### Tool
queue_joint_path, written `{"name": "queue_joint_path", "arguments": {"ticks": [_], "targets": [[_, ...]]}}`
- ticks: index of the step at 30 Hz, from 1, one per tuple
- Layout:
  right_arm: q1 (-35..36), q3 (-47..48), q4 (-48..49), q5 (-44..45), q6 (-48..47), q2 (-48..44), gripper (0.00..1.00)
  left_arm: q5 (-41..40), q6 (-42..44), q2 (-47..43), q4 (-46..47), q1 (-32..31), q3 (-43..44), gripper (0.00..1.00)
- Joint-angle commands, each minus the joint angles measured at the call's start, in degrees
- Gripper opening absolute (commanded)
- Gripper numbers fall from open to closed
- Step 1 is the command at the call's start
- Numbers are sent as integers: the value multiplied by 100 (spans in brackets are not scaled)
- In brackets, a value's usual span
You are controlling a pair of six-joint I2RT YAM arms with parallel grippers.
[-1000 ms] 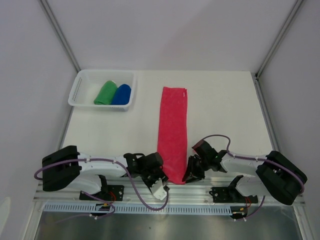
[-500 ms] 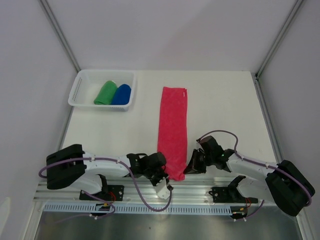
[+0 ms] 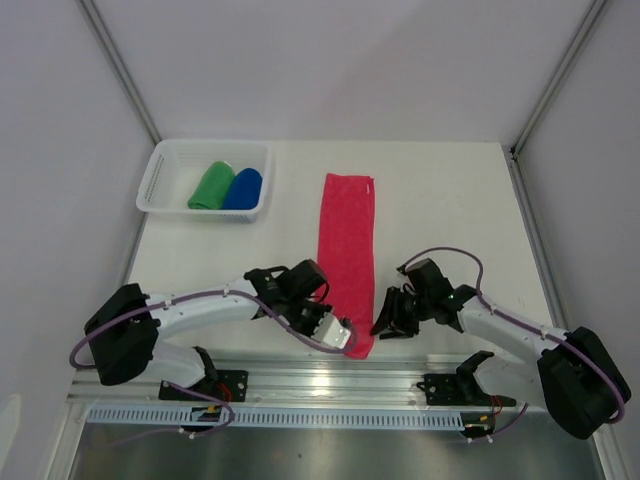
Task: Roll the towels
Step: Fold the towel
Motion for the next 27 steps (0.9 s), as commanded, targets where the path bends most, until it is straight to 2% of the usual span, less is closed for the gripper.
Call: {"name": "queue_joint_path", "arguments": {"ticks": [1, 8, 13, 20, 22, 27], "targets": [[-42, 627, -600, 199, -846, -344, 43, 937, -449, 60, -817, 258, 516, 1], [11, 803, -285, 779, -1620, -1091, 45, 1947, -1020, 982, -1713, 1153, 1553, 1], [300, 523, 594, 1060, -2524, -1723, 46, 2493, -1661, 1571, -1978, 1690, 2238, 1], [476, 346, 1113, 1096, -3580, -2033, 49, 2880, -3050, 2160, -1179, 2446, 2538, 1], [520, 346, 1245, 1122, -3642, -1901, 50, 2933, -3419, 2310, -863, 2508, 2477, 1], [643, 460, 1755, 1088, -3440, -918, 53, 3091, -4069, 2503, -309, 2701, 2328, 1]]}}
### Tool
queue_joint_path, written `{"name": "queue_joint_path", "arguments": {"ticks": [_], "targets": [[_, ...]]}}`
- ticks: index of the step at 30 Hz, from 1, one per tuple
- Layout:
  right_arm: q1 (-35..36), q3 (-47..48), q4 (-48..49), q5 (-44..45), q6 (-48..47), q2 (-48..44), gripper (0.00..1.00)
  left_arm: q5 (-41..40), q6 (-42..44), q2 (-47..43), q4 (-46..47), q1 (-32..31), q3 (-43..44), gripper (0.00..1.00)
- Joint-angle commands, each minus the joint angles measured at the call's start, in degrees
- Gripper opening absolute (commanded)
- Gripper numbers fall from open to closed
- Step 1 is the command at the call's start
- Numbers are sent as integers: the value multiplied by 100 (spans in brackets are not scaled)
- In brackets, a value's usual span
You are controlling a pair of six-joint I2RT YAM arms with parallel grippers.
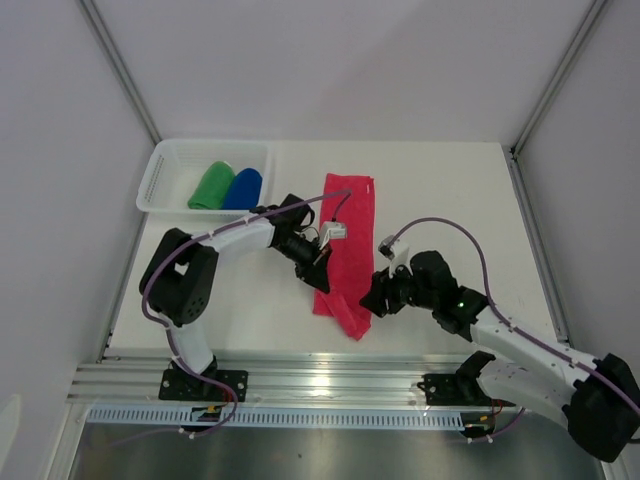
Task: Roll the towels
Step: Fold the towel
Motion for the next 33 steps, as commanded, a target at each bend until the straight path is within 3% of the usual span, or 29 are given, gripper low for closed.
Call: {"name": "queue_joint_path", "arguments": {"ticks": [1, 6, 13, 24, 26, 30, 33], "targets": [[99, 95, 583, 36, -85, 596, 54, 459, -692, 53, 625, 105, -22, 0], [143, 157, 901, -543, 231, 1421, 54, 451, -595, -8, 688, 167, -180, 1], [170, 34, 1181, -1202, 512, 1810, 54, 477, -595, 1, 688, 167, -163, 1], [240, 34, 901, -1089, 662, 2390, 53, 451, -551, -70, 582, 167, -197, 1], [240, 8, 909, -1115, 697, 2286, 48, 442, -551, -96, 565, 167, -198, 1], [240, -36, 795, -1072, 742, 1987, 20, 433, -604, -140, 556, 167, -207, 1], [240, -124, 733, -931, 794, 1645, 17, 407, -639, -166, 556, 167, -224, 1]]}}
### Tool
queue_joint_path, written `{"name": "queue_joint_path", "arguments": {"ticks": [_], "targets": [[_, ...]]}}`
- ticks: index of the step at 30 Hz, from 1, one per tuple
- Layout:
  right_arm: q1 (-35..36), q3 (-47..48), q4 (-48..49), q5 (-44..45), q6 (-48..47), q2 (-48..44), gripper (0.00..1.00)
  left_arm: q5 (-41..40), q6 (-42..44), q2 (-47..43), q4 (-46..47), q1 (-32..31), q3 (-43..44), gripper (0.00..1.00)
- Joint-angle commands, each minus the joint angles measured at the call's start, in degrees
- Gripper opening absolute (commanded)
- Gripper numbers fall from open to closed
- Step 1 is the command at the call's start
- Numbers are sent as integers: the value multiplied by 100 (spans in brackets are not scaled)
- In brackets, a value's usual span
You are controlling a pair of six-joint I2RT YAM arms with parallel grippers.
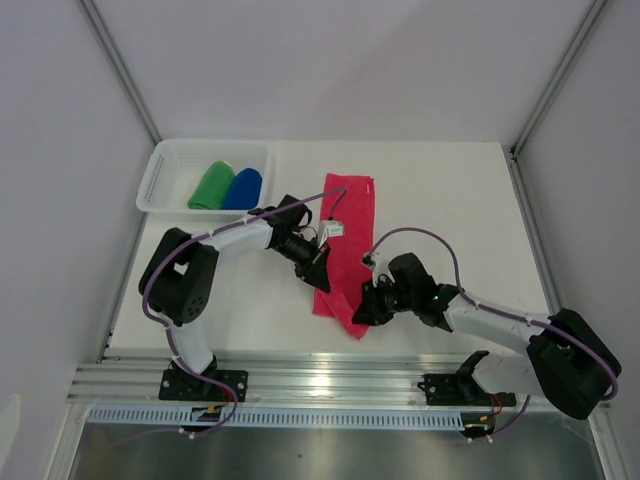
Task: Roll the towels
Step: Fold the towel
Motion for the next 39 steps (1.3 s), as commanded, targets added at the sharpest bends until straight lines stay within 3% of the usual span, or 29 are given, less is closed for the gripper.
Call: {"name": "queue_joint_path", "arguments": {"ticks": [1, 6, 7, 8, 12, 17, 22, 26, 32, 39], "targets": [[28, -133, -5, 170, 75, -505, 17, 184, -90, -247, 51, 49, -41, 1], [28, -248, -5, 294, 207, -761, 18, 157, -152, -247, 95, 49, -85, 1], [28, -248, -5, 303, 224, -770, 22, 140, -161, -256, 104, 49, -76, 1], [28, -256, -5, 286, 233, -752, 35, 149, -169, -256, 112, 49, -67, 1], [80, -248, 380, 180, 269, -533, 45, 192, -222, -256, 130, 49, -58, 1], [160, 7, 706, 197, 251, 65, 47, 315, -266, -309, 121, 49, -32, 1], [151, 200, 882, 303, 190, 259, 49, 947, 14, -536, -185, 49, -32, 1], [142, 227, 768, 364, 102, 48, 51, 1475, 383, -678, -554, 49, -41, 1], [168, 17, 434, 531, -249, -742, 55, 1485, 692, -792, -679, 49, -155, 1], [265, -37, 1198, 365, -250, -735, 55, 1388, 376, -783, -389, 49, -225, 1]]}}
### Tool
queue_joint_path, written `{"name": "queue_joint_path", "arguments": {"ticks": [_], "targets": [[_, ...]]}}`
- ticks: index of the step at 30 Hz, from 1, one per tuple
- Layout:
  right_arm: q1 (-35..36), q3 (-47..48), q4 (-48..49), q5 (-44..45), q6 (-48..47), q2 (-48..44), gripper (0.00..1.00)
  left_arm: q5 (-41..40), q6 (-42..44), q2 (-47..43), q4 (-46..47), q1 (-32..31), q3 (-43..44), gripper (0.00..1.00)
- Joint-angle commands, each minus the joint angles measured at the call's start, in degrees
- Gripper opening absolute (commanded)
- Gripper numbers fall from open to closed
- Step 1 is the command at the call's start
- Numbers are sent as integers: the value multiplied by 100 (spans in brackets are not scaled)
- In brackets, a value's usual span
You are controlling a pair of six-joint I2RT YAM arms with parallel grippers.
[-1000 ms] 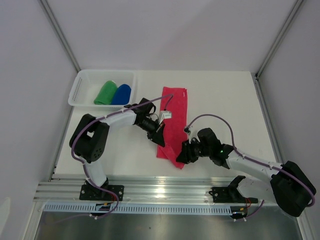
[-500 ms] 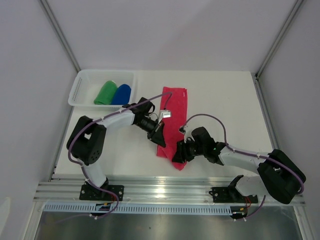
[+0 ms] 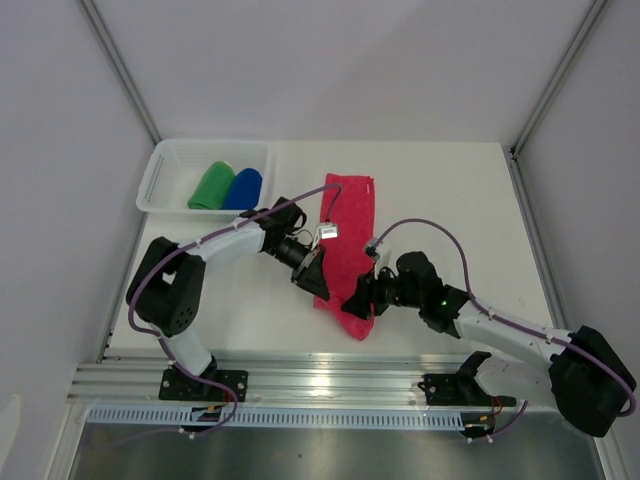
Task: Roll the towels
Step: Fold the towel
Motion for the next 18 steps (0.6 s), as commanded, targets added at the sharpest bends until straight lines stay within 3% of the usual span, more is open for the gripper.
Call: {"name": "queue_joint_path", "arguments": {"ticks": [1, 10, 13, 14, 16, 18], "targets": [[114, 48, 506, -79, -110, 323, 54, 253, 19, -248, 208, 49, 0, 1], [185, 40, 884, -378, 66, 764, 52, 262, 89, -265, 138, 49, 18, 1], [176, -4, 761, -326, 153, 606, 40, 166, 89, -239, 138, 49, 9, 1], [167, -30, 700, -256, 197, 545, 30, 122, 89, -230, 147, 49, 9, 1], [141, -153, 542, -229, 329, 370, 20, -79, 89, -187, 155, 49, 26, 1], [141, -241, 541, -194, 399, 255, 14, -194, 89, -81, 129, 49, 61, 1]]}}
